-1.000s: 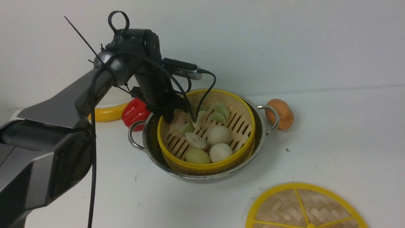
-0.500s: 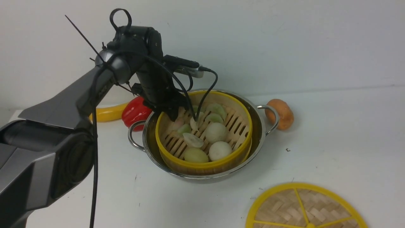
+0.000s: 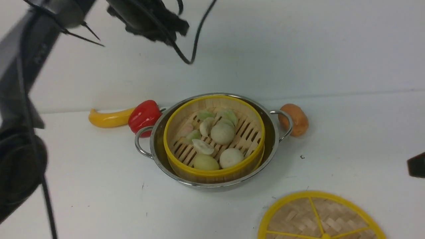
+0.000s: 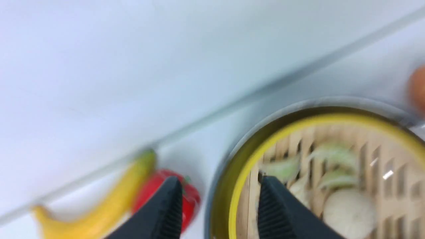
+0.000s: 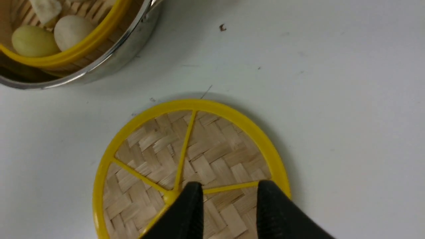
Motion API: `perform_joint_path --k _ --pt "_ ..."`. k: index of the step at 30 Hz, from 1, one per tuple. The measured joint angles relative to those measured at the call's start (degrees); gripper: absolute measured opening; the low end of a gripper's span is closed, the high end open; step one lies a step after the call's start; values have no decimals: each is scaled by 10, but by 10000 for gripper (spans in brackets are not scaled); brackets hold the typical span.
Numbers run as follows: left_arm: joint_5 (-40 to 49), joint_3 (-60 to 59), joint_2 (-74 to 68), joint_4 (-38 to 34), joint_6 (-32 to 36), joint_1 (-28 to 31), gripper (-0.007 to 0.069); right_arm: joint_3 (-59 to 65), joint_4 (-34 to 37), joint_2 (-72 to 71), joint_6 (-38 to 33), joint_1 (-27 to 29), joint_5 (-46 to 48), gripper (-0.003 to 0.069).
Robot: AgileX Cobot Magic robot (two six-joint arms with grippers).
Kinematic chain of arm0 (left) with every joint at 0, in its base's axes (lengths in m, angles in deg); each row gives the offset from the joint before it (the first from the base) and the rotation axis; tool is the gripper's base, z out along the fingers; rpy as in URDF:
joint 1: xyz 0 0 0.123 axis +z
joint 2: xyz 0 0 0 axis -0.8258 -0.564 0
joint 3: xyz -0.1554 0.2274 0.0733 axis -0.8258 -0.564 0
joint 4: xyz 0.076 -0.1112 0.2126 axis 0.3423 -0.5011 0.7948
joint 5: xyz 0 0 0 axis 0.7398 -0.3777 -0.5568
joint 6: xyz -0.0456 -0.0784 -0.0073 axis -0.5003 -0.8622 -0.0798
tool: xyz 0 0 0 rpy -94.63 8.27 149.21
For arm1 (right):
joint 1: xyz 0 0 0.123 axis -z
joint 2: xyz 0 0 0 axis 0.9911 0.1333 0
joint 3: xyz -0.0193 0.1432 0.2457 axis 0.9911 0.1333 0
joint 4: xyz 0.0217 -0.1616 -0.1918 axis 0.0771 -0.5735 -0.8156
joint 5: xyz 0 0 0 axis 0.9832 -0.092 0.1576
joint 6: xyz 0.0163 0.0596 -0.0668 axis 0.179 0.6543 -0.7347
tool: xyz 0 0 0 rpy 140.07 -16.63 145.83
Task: Place the steamer in the pot on the white table, and put the lid on the steamer.
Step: 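Place the bamboo steamer basket with dumplings into the steel pot with the left gripper, then move the gripper down to the bamboo steamer lid and grasp its center knob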
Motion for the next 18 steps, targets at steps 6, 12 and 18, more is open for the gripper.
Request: perform_joint_path --k 6,12,18 --pt "-2 -32 144 4 2 0 215 0 9 83 -19 -88 -4 247" --pt "-3 -204 357 70 5 0 108 0 -78 153 54 -225 -45 249" --pt "-1 -463 546 82 5 0 24 0 -185 189 160 -275 -76 249"
